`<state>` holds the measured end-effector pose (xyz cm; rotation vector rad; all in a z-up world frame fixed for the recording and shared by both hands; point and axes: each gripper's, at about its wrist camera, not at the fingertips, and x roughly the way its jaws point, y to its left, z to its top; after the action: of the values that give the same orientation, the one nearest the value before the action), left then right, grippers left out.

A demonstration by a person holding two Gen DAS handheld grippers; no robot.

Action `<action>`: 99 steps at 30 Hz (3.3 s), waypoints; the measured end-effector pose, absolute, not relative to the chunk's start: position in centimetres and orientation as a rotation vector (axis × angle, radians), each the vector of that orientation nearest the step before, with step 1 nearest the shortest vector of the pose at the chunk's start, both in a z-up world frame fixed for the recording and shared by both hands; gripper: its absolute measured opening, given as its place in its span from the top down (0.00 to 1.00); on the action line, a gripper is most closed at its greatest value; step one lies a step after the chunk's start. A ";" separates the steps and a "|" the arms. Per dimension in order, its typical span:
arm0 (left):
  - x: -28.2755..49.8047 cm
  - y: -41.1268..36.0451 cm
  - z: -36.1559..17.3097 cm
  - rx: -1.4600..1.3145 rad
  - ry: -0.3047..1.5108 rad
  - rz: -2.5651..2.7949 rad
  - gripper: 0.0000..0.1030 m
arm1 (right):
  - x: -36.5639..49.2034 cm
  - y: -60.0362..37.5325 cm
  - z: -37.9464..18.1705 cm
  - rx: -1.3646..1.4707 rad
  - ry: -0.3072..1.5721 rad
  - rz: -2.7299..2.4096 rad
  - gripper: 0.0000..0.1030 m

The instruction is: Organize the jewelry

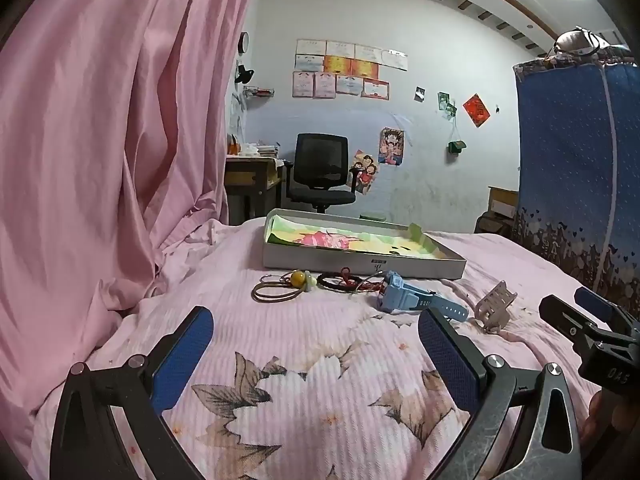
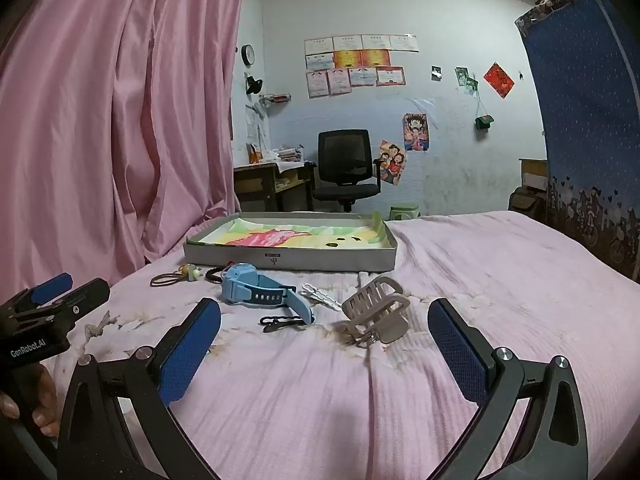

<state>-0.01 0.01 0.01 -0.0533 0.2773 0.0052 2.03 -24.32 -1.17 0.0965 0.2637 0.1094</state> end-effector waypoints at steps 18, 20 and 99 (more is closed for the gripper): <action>0.0 0.2 -0.7 -0.056 0.280 0.007 0.00 | 2.1 -24.4 -1.2 0.103 0.270 0.111 0.01; -0.1 0.2 -0.7 -0.058 0.279 0.008 0.00 | 2.1 -24.4 -1.2 0.105 0.271 0.110 0.01; 0.1 0.3 -0.7 -0.073 0.288 0.003 0.00 | 2.1 -24.5 -0.9 0.125 0.270 0.095 0.01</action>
<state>0.10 0.26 -0.66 -0.0731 0.2880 0.0033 2.11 -24.46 -0.88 0.1248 0.2697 0.0954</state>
